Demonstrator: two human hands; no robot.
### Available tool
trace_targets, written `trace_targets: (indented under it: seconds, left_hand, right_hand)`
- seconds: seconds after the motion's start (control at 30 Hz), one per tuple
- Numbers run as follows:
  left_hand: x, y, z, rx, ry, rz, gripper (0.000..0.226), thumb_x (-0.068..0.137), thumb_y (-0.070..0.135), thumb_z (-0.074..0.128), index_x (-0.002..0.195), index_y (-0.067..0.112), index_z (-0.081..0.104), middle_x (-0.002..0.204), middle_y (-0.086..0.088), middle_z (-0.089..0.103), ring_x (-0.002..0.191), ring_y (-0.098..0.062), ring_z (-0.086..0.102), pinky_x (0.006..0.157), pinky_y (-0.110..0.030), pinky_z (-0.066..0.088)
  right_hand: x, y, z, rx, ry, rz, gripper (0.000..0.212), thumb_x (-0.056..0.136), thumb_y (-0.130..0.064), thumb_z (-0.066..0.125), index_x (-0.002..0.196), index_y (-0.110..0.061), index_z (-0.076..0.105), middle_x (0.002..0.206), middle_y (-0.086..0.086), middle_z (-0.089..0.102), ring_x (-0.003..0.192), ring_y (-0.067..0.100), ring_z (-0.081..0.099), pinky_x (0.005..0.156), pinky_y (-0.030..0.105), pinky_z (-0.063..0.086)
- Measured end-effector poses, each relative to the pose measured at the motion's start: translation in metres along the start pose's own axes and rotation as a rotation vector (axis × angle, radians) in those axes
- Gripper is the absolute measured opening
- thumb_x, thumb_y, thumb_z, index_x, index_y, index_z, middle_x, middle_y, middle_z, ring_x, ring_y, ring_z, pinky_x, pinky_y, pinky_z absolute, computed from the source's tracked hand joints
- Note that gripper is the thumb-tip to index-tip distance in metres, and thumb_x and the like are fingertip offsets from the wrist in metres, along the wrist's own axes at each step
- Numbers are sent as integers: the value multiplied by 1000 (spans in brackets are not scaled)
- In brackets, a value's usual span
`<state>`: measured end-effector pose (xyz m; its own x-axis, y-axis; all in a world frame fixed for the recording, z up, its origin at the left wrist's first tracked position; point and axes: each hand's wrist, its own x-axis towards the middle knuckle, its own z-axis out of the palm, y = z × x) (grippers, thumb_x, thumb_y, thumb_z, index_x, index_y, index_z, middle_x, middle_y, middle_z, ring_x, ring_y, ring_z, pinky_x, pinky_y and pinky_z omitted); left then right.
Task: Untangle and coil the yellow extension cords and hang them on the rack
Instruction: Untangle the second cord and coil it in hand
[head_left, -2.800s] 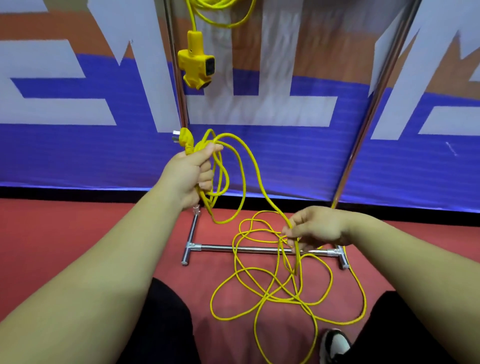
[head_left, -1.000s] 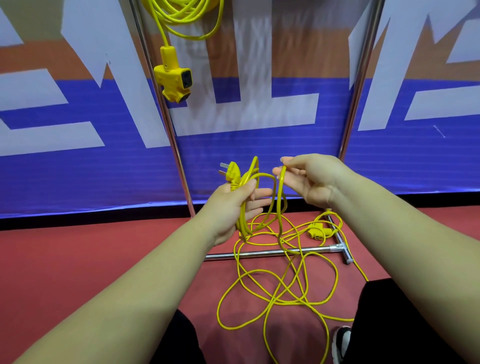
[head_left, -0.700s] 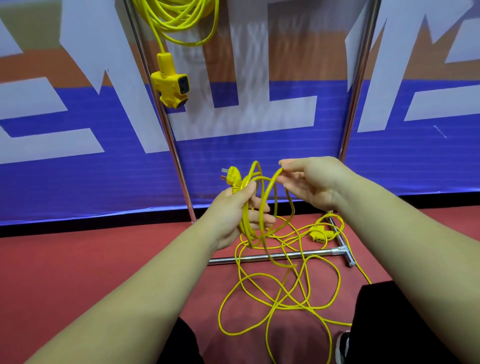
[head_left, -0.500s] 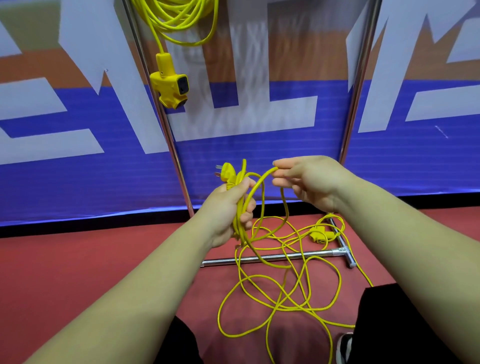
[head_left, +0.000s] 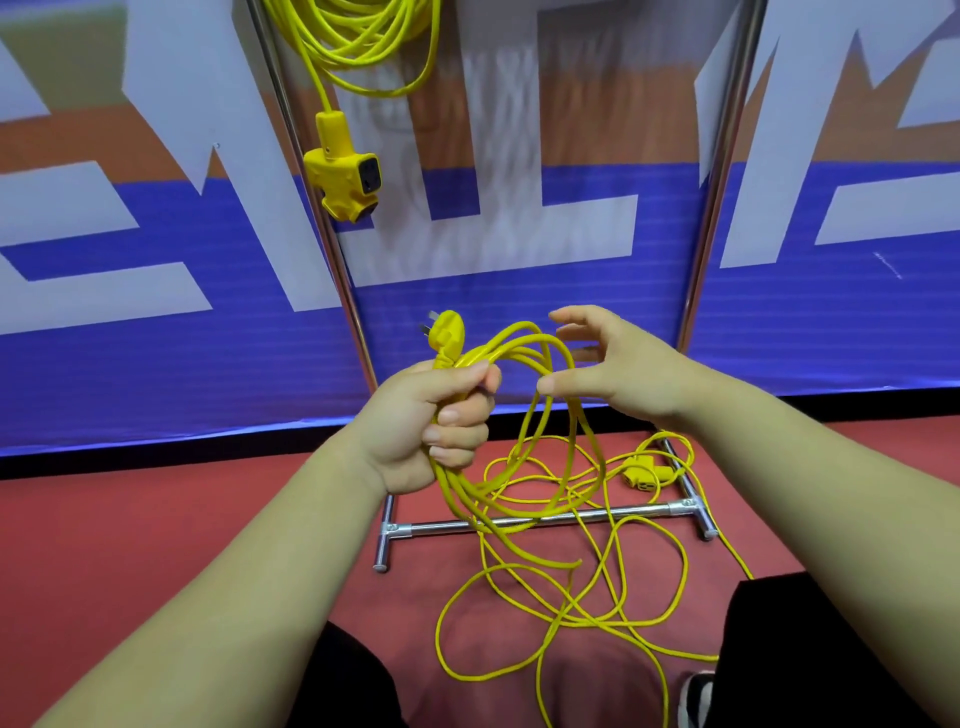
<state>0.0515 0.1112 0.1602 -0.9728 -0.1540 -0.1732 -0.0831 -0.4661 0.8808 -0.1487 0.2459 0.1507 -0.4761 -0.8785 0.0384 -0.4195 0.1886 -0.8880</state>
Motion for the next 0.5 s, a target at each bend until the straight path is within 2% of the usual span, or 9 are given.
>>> trace_targets:
  seconds: [0.07, 0.13, 0.17, 0.2, 0.27, 0.37, 0.43, 0.5]
  left_hand:
    - [-4, 3, -4, -56, -126, -20, 15, 87, 26, 72, 84, 14, 63, 49, 8, 38, 35, 0, 28, 35, -16, 22]
    - [-6, 6, -7, -96, -214, -25, 18, 86, 27, 74, 86, 13, 63, 50, 8, 41, 36, -3, 24, 36, -16, 24]
    - [-7, 7, -9, -104, -233, -19, 18, 87, 26, 74, 86, 13, 63, 50, 8, 40, 37, -3, 23, 36, -16, 25]
    - [-8, 8, -11, -104, -233, -7, 19, 86, 26, 75, 86, 12, 63, 50, 8, 36, 37, -4, 23, 36, -16, 25]
    - [-11, 11, -17, -66, -170, 31, 22, 81, 27, 80, 86, 12, 63, 51, 7, 29, 35, -2, 27, 36, -16, 26]
    - [-13, 13, -30, 63, 73, 89, 26, 72, 18, 84, 87, 11, 64, 50, 8, 31, 36, -2, 31, 40, -18, 27]
    - [-12, 13, -36, 88, 206, 116, 21, 78, 11, 73, 96, 10, 61, 52, 8, 32, 38, -3, 30, 43, -19, 28]
    - [-9, 15, -37, 77, 275, 153, 25, 81, 10, 65, 105, 12, 60, 55, 7, 30, 40, -3, 29, 44, -18, 29]
  right_hand:
    - [0, -1, 4, -39, -92, -30, 110, 65, -39, 91, 153, -35, 25, 148, -12, 40, 135, 6, 40, 107, 30, 38]
    - [3, 0, 11, 0, -195, -82, 114, 64, -40, 91, 154, -35, 21, 145, -13, 48, 134, 1, 44, 108, 31, 39]
    - [5, 0, 13, 47, -220, -97, 103, 68, -35, 89, 152, -31, 28, 133, -12, 60, 125, 2, 54, 104, 32, 46]
    - [6, -1, 13, 94, -225, -101, 84, 75, -27, 85, 146, -26, 39, 112, -12, 69, 109, 5, 65, 94, 31, 52]
    - [5, -7, 9, 217, -211, -79, 46, 87, -10, 74, 129, -19, 56, 79, -5, 64, 75, 15, 67, 75, 30, 56]
    - [2, -13, -1, 364, -193, -43, 29, 92, -6, 66, 118, -18, 60, 65, 2, 48, 48, 14, 49, 69, 40, 59]
    - [1, -18, -8, 417, -143, -48, 26, 94, -8, 63, 117, -21, 61, 59, 0, 45, 41, 10, 37, 55, 30, 54]
    - [1, -20, -10, 464, -108, -65, 27, 96, -9, 61, 119, -23, 63, 62, 1, 48, 41, 9, 33, 47, 24, 44]
